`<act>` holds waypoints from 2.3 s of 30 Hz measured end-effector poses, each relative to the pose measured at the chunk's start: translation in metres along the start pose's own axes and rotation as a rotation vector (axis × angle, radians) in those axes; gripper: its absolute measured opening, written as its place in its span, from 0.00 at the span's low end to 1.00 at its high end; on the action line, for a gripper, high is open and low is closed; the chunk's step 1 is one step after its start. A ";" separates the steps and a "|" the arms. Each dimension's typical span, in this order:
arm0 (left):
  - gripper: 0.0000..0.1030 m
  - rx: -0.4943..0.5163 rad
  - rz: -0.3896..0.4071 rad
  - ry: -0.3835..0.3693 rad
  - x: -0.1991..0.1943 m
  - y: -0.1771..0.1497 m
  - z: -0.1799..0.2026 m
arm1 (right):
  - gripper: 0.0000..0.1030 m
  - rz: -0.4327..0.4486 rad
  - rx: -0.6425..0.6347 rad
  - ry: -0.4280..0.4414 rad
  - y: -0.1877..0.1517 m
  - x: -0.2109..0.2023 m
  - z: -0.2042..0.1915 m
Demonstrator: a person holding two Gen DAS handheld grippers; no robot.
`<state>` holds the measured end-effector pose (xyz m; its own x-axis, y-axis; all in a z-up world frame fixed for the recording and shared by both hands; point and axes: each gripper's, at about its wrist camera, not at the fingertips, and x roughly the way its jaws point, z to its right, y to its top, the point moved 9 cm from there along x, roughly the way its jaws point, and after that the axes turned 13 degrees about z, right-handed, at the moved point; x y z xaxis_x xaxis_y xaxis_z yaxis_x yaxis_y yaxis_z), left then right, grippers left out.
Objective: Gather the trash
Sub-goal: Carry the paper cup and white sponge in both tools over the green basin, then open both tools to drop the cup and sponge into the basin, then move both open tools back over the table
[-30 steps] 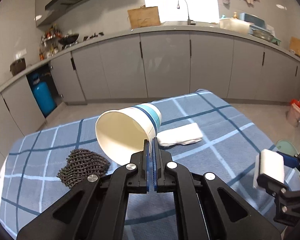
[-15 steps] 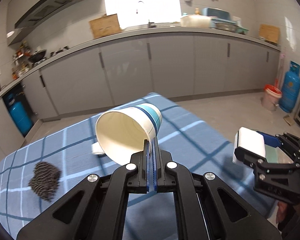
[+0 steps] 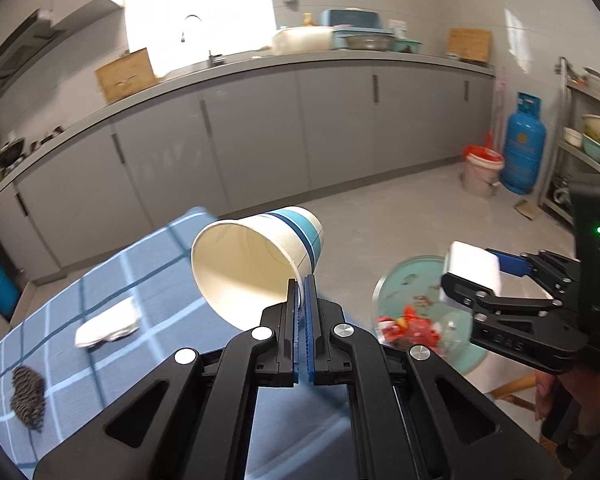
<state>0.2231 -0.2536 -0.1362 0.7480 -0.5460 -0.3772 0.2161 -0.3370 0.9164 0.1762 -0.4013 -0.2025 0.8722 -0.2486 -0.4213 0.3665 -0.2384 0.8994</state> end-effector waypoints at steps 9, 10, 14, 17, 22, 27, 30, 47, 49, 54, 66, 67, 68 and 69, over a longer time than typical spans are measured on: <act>0.04 0.025 -0.045 -0.113 0.034 -0.011 0.070 | 0.64 -0.026 0.036 -0.075 -0.011 0.020 0.060; 0.04 0.026 -0.051 -0.120 0.037 -0.013 0.076 | 0.64 -0.029 0.040 -0.083 -0.012 0.022 0.066; 0.04 0.036 -0.085 -0.152 0.052 -0.025 0.096 | 0.64 -0.038 0.050 -0.097 -0.015 0.033 0.081; 0.04 0.040 -0.106 -0.178 0.064 -0.033 0.108 | 0.65 -0.047 0.061 -0.082 -0.017 0.046 0.087; 0.57 0.040 -0.130 -0.167 0.073 -0.043 0.114 | 0.79 -0.021 0.102 -0.091 -0.013 0.058 0.101; 0.70 0.027 -0.127 -0.132 0.074 -0.043 0.099 | 0.82 -0.024 0.155 -0.118 -0.023 0.056 0.115; 0.73 0.014 -0.134 -0.116 0.074 -0.044 0.088 | 0.83 -0.031 0.175 -0.128 -0.030 0.050 0.120; 0.83 -0.061 -0.120 0.061 0.043 -0.039 0.001 | 0.87 -0.035 0.210 -0.110 -0.042 0.014 0.087; 0.83 -0.070 -0.120 0.087 0.036 -0.042 -0.011 | 0.87 -0.033 0.201 -0.094 -0.040 0.014 0.075; 0.84 -0.098 -0.132 0.160 0.020 -0.053 -0.048 | 0.87 -0.038 0.154 -0.037 -0.032 0.016 0.035; 0.84 -0.194 -0.153 0.383 -0.031 -0.080 -0.172 | 0.87 -0.038 0.037 0.120 -0.006 0.025 -0.074; 0.84 -0.205 -0.158 0.405 -0.035 -0.084 -0.184 | 0.87 -0.038 0.025 0.133 -0.004 0.026 -0.082; 0.84 -0.216 -0.163 0.425 -0.039 -0.087 -0.196 | 0.87 -0.040 0.008 0.152 -0.002 0.027 -0.095; 0.84 -0.231 -0.171 0.450 -0.043 -0.092 -0.211 | 0.87 -0.042 -0.006 0.167 -0.001 0.029 -0.106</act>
<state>0.3030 -0.0374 -0.1757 0.8742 -0.0978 -0.4756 0.4531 -0.1873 0.8715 0.2356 -0.3084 -0.2031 0.8977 -0.0790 -0.4335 0.4050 -0.2396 0.8824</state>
